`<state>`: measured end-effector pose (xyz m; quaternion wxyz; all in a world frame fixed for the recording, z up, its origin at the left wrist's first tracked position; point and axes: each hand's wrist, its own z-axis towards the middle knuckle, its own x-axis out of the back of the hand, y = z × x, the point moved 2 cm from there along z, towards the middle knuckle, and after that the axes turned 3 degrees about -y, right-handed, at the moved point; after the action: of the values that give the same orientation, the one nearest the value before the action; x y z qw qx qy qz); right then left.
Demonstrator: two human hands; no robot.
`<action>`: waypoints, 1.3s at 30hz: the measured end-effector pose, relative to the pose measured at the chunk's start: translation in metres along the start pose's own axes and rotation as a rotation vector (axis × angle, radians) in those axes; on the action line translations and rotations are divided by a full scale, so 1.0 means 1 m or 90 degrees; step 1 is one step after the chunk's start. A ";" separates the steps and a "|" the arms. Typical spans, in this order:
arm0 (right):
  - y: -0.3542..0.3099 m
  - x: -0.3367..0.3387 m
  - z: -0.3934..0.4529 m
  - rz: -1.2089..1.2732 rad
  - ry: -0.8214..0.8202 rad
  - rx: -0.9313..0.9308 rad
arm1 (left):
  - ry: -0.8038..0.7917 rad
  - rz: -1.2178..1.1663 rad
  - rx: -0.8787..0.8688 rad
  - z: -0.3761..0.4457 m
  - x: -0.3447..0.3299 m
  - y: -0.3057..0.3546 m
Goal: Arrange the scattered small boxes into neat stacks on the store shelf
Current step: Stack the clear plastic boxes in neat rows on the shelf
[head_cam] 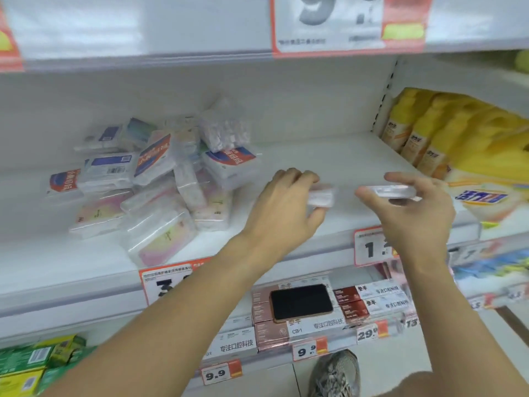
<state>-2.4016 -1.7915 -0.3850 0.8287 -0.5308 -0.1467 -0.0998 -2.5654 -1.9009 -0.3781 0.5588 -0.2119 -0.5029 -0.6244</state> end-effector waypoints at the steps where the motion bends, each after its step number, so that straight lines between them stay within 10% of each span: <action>1: 0.007 0.004 0.004 0.007 0.012 0.010 | -0.019 0.001 0.002 0.009 -0.011 0.008; 7: 0.019 0.010 0.012 0.008 0.046 0.058 | -0.209 -0.077 0.003 0.031 -0.053 0.035; 15: 0.002 -0.004 0.007 -0.094 0.062 0.126 | -0.206 0.038 -0.011 0.016 -0.016 -0.003; 22: -0.028 -0.051 -0.015 -0.236 -0.317 0.213 | -0.248 0.079 -0.057 -0.016 0.019 -0.051; 28: -0.065 -0.078 -0.028 -0.109 -0.250 0.213 | -0.069 0.061 -0.082 -0.054 0.064 -0.066; 32: -0.082 -0.104 -0.057 -0.201 -0.560 0.222 | 0.116 0.112 0.064 -0.092 0.114 -0.099; 39: -0.075 -0.125 -0.061 -0.336 -0.606 0.180 | -0.002 0.088 0.220 -0.138 0.124 -0.138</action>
<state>-2.5345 -1.8769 -0.3886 0.6812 -0.3460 -0.6443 -0.0329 -2.6859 -2.0984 -0.3857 0.6279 -0.1480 -0.5876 -0.4884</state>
